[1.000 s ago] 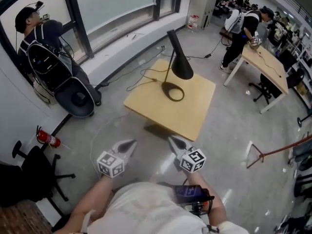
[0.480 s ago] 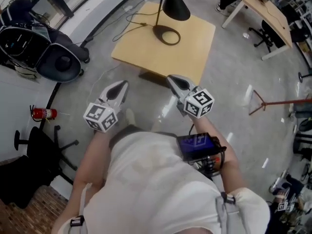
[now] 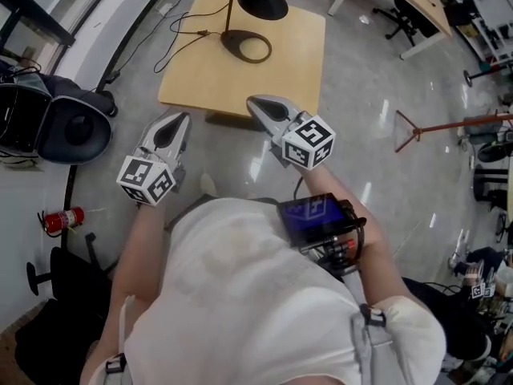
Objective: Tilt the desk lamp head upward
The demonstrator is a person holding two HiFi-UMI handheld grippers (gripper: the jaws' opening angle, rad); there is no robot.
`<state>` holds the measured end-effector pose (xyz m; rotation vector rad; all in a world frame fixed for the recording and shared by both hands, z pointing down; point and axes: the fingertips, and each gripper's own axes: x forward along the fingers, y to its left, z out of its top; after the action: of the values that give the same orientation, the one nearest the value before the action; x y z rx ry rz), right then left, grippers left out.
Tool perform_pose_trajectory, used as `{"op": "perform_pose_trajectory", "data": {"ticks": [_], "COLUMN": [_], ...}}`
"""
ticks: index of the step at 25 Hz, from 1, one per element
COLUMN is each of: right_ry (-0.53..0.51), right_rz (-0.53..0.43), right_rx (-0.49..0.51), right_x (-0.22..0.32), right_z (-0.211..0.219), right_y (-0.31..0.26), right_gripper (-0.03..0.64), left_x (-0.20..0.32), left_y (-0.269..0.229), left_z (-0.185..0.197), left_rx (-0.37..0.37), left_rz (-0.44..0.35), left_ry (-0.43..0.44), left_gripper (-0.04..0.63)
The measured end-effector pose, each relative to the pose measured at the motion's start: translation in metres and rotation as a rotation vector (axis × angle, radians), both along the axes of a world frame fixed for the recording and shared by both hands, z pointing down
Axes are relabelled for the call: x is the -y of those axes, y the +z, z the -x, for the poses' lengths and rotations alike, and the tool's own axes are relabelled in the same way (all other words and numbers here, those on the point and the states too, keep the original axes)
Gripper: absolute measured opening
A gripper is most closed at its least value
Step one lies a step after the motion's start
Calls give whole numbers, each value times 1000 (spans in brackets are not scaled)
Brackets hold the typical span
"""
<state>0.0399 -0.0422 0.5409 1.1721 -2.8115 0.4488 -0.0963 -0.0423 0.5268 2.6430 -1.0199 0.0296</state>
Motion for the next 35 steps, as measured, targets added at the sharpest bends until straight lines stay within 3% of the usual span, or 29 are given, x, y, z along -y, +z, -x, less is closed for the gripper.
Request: {"op": "perform_pose_trajectory", "data": {"ticks": [12, 17, 20, 25, 35], "right_ry": [166, 229, 262, 314, 340], "right_rz": [-6, -19, -16, 44, 12], "right_rx": [-13, -24, -15, 12, 32], "right_x": [29, 49, 52, 50, 114], "right_z": [22, 12, 12, 13, -15], "right_y": [-2, -10, 3, 18, 20], "right_gripper": [11, 11, 11, 11, 11], "left_x": [50, 83, 84, 89, 150], "left_y": [6, 2, 16, 26, 13], "left_z": [24, 16, 22, 20, -5], "left_rx": [-9, -20, -14, -14, -18], "left_rz": [2, -4, 33, 59, 23], "left_ry": [163, 210, 243, 268, 275], "left_gripper": [2, 3, 3, 3, 3]}}
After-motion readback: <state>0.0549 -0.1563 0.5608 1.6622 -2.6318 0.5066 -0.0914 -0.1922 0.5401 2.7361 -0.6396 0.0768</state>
